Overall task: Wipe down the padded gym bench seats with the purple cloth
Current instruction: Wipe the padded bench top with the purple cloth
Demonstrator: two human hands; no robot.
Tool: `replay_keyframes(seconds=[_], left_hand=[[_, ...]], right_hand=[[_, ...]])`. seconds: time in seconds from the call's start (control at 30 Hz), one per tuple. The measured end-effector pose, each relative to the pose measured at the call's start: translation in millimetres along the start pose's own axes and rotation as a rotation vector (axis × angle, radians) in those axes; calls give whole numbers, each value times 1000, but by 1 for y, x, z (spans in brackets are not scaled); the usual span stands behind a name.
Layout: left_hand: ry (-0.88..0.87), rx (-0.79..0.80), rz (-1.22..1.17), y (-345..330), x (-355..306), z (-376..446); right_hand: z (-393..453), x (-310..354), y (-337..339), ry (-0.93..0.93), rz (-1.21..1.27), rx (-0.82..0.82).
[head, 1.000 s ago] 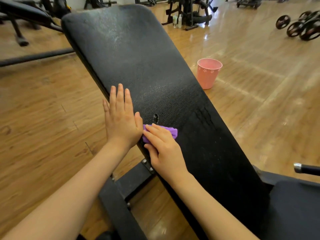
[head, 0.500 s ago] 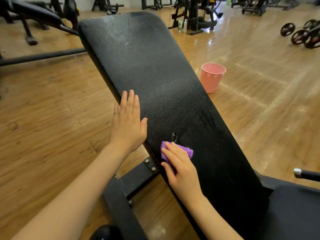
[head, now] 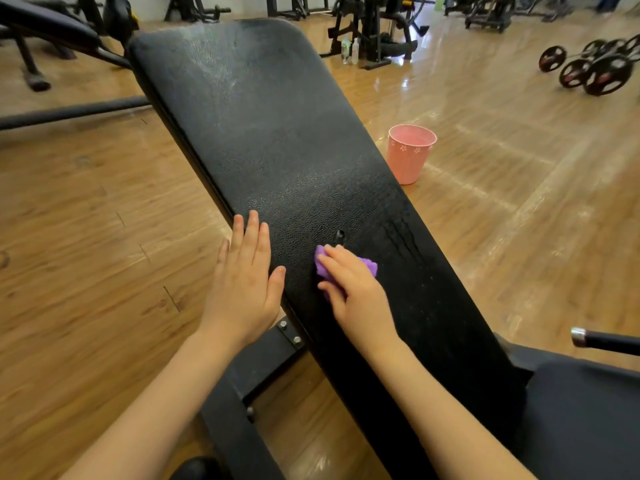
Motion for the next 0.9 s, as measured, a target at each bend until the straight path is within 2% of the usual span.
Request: replay_keyframes(seconds=[0.1,0.2,0.33,0.53,0.67,0.8,0.9], left_hand=[[18,-3,101,-12,-4,0],[39,-22,160,-18,-7,1],[58,-58,167,-19,-8,0],[54,-70,145,-20,-8,0],[57,-79,124,-21,-9,0],[69,-74,132,-22,-10,-1],[68,-60,146,-21,-10,0]], right_hand=[[29,-44,27,-185,-25,-55],[59,-77,45,-239,-53,-71],[78,-97,49,-381,85,-69],[63,-100,54,-198,-33,-87],[70,-107,58,-257,-17,-125],[94,-102,54,-415,71,-143],[97,-105,52,-433,131,-143]])
Point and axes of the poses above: each hand's wrist, its own z-axis towards the middle knuckle, its own y-axis out of the back of the hand, x = y × z, the point moved 1 cm from there along z, towards the middle knuckle, and after that the axes turned 1 degree about -y, right-handed, at the moved point
